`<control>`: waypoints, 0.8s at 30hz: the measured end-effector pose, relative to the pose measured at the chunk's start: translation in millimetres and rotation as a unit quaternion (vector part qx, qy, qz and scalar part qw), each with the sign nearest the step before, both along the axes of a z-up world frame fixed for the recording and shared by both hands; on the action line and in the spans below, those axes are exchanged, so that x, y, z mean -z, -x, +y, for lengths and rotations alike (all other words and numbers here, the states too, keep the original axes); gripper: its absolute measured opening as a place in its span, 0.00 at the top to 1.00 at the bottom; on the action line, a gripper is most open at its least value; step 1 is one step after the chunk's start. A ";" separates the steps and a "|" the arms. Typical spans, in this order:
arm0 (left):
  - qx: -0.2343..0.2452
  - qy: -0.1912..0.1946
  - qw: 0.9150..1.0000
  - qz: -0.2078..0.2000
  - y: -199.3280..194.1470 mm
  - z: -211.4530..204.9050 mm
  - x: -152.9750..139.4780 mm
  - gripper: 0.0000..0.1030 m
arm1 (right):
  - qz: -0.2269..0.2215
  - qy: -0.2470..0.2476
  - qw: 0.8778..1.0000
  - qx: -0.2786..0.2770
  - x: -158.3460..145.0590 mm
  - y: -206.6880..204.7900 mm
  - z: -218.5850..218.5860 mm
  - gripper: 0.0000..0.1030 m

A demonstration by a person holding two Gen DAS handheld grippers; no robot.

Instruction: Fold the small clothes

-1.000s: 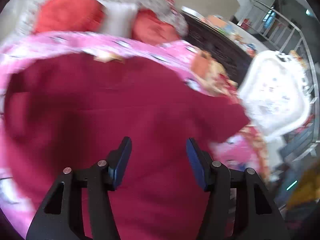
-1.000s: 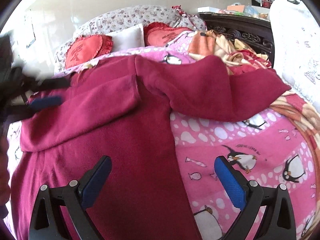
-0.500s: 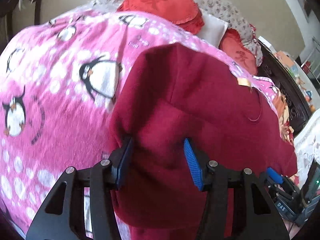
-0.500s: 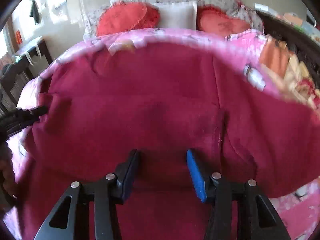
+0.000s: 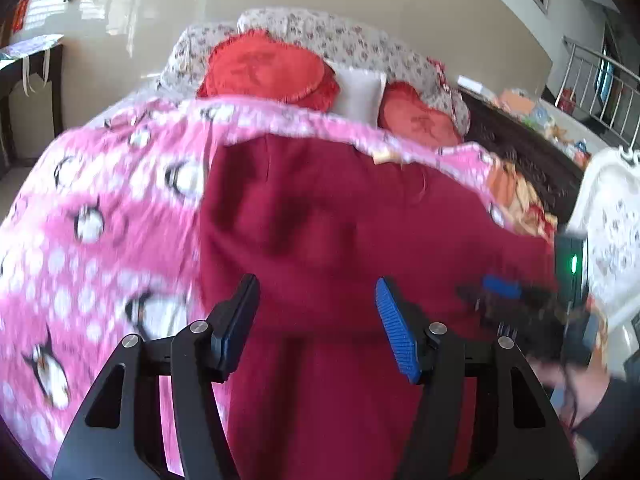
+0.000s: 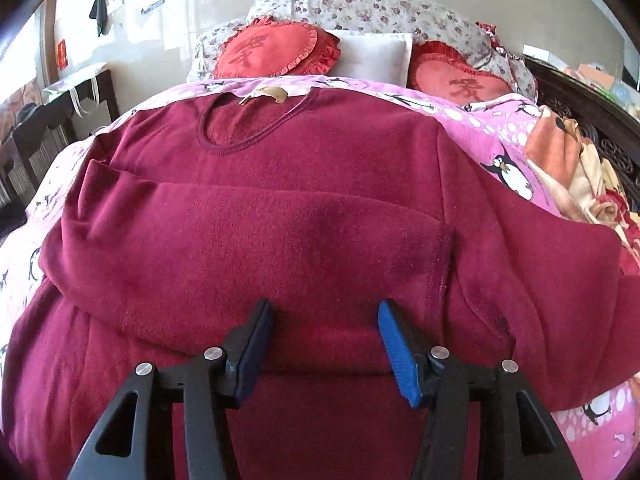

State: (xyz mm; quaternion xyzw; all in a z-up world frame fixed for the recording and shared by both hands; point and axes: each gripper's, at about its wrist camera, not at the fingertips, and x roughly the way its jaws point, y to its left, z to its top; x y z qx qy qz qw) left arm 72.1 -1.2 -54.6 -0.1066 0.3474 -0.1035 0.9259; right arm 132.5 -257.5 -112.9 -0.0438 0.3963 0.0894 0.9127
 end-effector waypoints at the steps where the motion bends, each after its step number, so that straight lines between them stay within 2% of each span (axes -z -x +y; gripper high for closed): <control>1: 0.004 0.012 1.000 0.018 1.3 5.0 12.9 0.41 | 0.002 0.001 1.000 0.001 -1.3 -0.3 0.5 0.48; 4: -0.010 0.022 0.998 0.051 5.4 17.6 44.3 0.41 | 0.013 0.002 0.999 0.033 -17.3 5.5 1.9 0.48; 5: -0.018 0.037 0.996 0.082 3.8 22.3 54.9 0.41 | 0.005 -0.016 0.999 0.039 -24.2 10.1 1.3 0.48; 6: -0.020 0.057 0.996 0.070 4.5 27.1 52.5 0.39 | -0.001 -0.024 0.999 0.038 -27.5 12.0 1.4 0.47; 7: -0.021 0.062 0.995 0.070 4.0 27.5 51.8 0.38 | 0.002 -0.012 0.999 0.035 -26.2 12.4 6.2 0.46; 9: -0.019 0.059 0.995 0.076 1.6 25.1 54.5 0.36 | 0.057 0.032 0.997 0.031 -9.6 2.7 13.3 0.41; 13: -0.015 0.058 0.995 0.076 3.8 23.5 55.0 0.35 | 0.067 -0.002 0.996 0.062 -24.2 2.8 0.9 0.41; 15: -0.013 0.059 0.995 0.076 1.6 22.5 55.4 0.33 | 0.035 -0.012 0.996 0.075 -43.1 14.2 -11.8 0.41; 18: -0.010 0.051 0.996 0.077 4.8 22.2 54.3 0.30 | 0.007 0.010 0.995 0.097 -61.2 30.8 -34.8 0.41; 20: -0.009 0.038 0.996 0.079 -0.9 16.3 54.3 0.28 | -0.009 0.024 0.992 0.121 -71.8 45.2 -62.0 0.41; 22: 0.000 0.024 0.997 0.080 -3.3 9.9 53.8 0.22 | -0.020 0.040 0.987 0.154 -79.4 61.7 -91.1 0.41; 24: 0.001 0.002 0.997 0.082 -4.9 2.9 53.8 0.21 | -0.025 0.058 0.980 0.190 -84.9 81.8 -121.8 0.41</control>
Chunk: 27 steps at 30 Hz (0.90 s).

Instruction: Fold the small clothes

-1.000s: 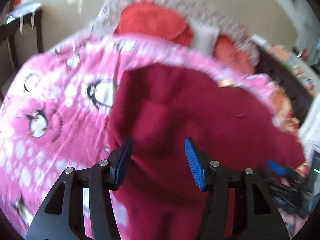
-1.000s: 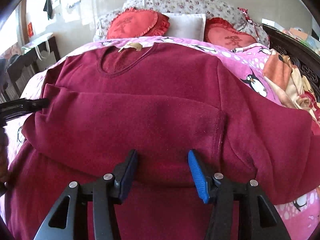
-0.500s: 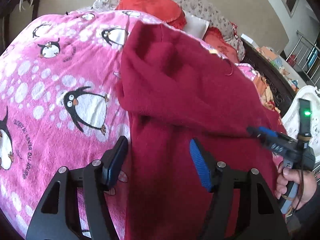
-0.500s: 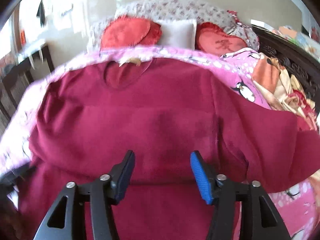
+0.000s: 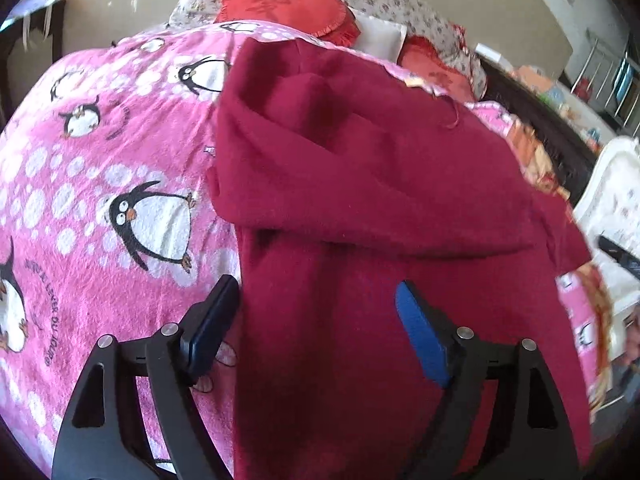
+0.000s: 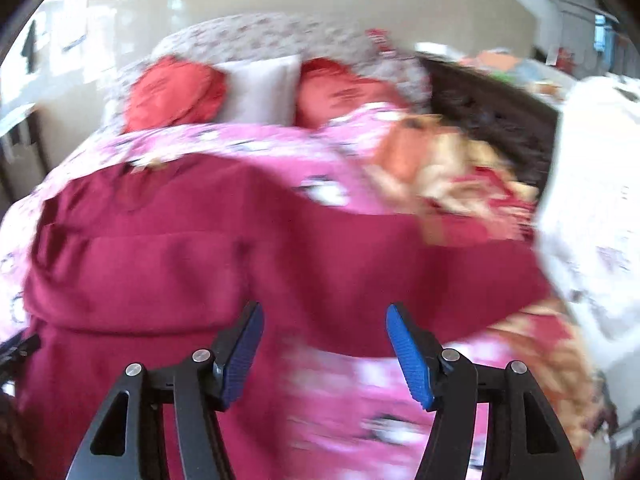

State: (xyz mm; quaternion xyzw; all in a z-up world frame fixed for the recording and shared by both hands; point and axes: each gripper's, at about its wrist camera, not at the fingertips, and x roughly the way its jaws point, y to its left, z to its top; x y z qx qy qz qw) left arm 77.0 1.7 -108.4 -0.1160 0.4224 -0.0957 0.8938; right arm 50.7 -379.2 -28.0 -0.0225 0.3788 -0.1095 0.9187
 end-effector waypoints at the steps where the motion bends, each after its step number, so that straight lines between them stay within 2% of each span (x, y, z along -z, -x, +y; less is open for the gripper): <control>1: 0.002 -0.010 1.000 0.001 -1.0 -3.3 0.1 0.20 | 0.001 0.006 1.000 0.023 -1.1 12.0 -18.6 0.41; 4: 0.006 -0.011 1.000 0.001 -2.4 -4.2 1.0 0.18 | 0.008 0.016 0.998 0.059 1.6 36.4 -51.5 0.41; 10: 0.005 0.020 1.000 -0.001 -1.8 5.0 2.0 0.18 | 0.031 0.013 0.994 0.105 15.7 78.1 -89.8 0.41; 20: 0.006 0.032 0.999 -0.003 2.6 9.8 1.7 0.18 | 0.044 0.031 0.995 0.088 18.5 82.5 -66.7 0.40; 27: 0.006 0.035 0.999 -0.003 7.0 12.8 0.4 0.18 | 0.050 0.024 0.994 0.098 21.2 83.5 -68.1 0.40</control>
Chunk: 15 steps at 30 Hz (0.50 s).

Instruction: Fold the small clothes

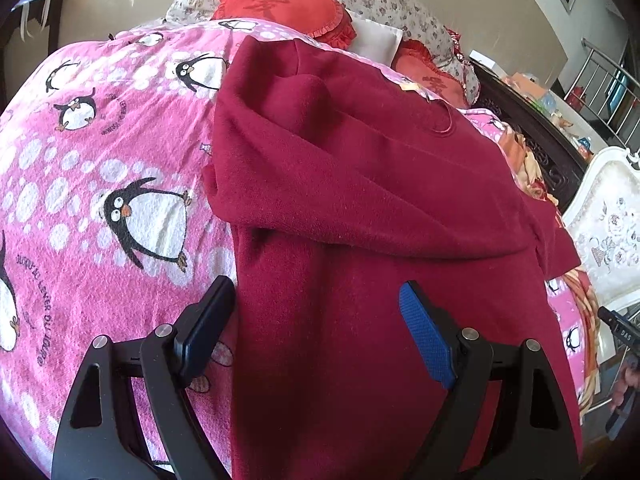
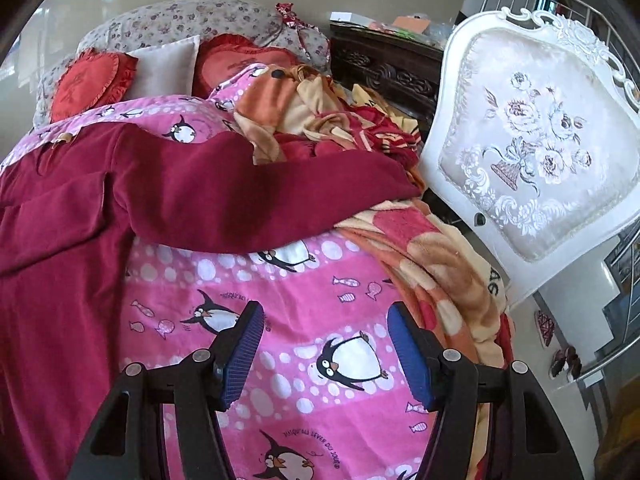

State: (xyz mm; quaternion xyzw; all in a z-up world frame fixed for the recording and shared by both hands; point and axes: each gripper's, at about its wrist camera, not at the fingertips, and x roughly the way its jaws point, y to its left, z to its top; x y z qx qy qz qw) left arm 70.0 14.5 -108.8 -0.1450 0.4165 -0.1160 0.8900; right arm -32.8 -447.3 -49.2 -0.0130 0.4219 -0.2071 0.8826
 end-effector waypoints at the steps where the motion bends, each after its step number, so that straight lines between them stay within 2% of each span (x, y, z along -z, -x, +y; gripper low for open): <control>1: 0.000 -0.001 1.000 0.000 0.4 0.5 0.0 0.18 | 0.001 0.000 1.000 0.001 0.5 0.7 -0.3 0.40; 15: 0.000 -0.003 1.000 0.000 -0.9 -0.1 -0.2 0.18 | -0.003 -0.001 1.000 0.005 0.8 4.7 -1.0 0.40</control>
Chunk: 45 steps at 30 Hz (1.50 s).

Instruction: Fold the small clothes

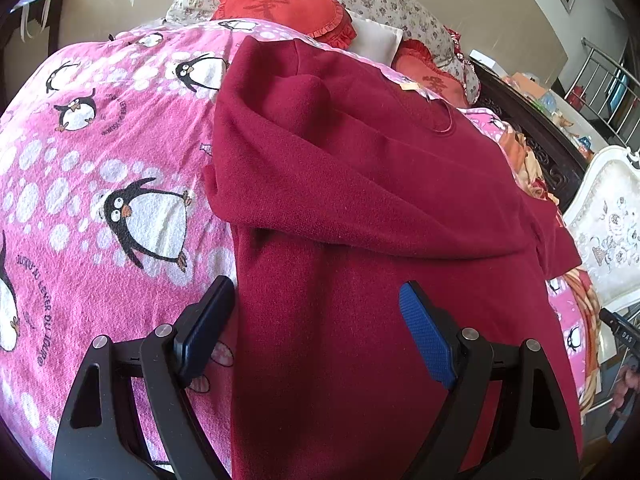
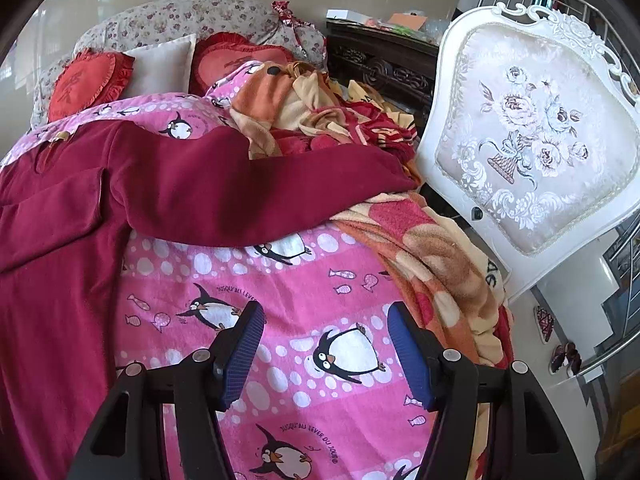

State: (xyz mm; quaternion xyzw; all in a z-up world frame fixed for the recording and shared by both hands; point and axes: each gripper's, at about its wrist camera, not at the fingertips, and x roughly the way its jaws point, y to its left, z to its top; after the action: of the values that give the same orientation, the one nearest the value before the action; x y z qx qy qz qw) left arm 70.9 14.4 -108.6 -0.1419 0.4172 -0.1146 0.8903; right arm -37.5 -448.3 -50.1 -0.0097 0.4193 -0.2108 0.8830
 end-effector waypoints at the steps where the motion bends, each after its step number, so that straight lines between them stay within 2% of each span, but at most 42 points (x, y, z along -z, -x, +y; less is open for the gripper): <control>1: 0.000 -0.002 1.000 0.000 -0.3 -0.6 0.3 0.18 | -0.001 -0.001 1.000 0.001 -0.5 0.8 -1.2 0.40; 13: 0.001 -0.027 1.000 0.002 -3.4 -8.7 -0.3 0.18 | -0.021 -0.042 0.998 0.031 7.3 27.6 -37.8 0.40; 17: 0.000 -0.027 1.000 0.002 -3.0 -9.2 -1.7 0.18 | -0.050 -0.079 0.995 0.023 4.5 34.1 -52.3 0.40; 22: -0.015 -0.059 0.998 -0.011 2.6 -13.3 -7.1 0.18 | -0.086 -0.098 0.991 0.012 -0.7 34.3 -73.3 0.39; 25: -0.022 -0.063 0.998 0.001 -1.5 -12.3 -1.1 0.18 | -0.106 -0.110 0.988 0.012 -1.0 23.7 -98.2 0.36; 28: -0.029 -0.073 0.997 0.001 -1.4 -13.4 -0.1 0.18 | -0.129 -0.150 0.980 0.016 1.7 2.7 -127.0 0.36; 29: -0.029 -0.077 0.997 0.002 -1.4 -14.4 0.5 0.18 | -0.140 -0.171 0.975 0.011 2.4 -11.3 -138.6 0.36; 32: -0.031 -0.097 0.995 0.004 -2.6 -19.0 1.8 0.18 | -0.156 -0.193 0.969 0.009 3.3 -45.4 -164.5 0.36; 36: -0.034 -0.111 0.993 0.007 -6.3 -23.4 2.9 0.18 | -0.156 -0.304 0.938 0.058 25.5 -89.0 -218.2 0.36; 39: -0.035 -0.112 0.993 0.007 -8.4 -23.6 3.6 0.18 | -0.158 -0.401 0.898 0.090 48.6 -105.6 -248.2 0.36; 41: -0.035 -0.113 0.993 0.007 -8.2 -23.3 3.7 0.18 | -0.161 -0.437 0.879 0.099 60.0 -111.9 -259.6 0.37; 43: -0.035 -0.115 0.993 0.008 -9.6 -24.1 3.9 0.18 | -0.174 -0.459 0.864 0.112 65.8 -113.1 -269.9 0.45; 44: -0.035 -0.116 0.993 0.008 -10.2 -24.5 4.2 0.18 | -0.178 -0.472 0.856 0.116 68.3 -114.6 -274.3 0.54; 45: -0.035 -0.117 0.992 0.008 -9.9 -24.5 4.4 0.18 | -0.180 -0.482 0.849 0.116 69.1 -116.1 -277.7 0.69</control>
State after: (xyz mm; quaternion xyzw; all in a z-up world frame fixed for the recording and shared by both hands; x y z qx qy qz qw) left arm 80.7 -10.1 -113.1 -0.0522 0.4300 -0.0328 0.9007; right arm 78.6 -726.0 -119.2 0.5041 0.2998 -0.0809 0.8059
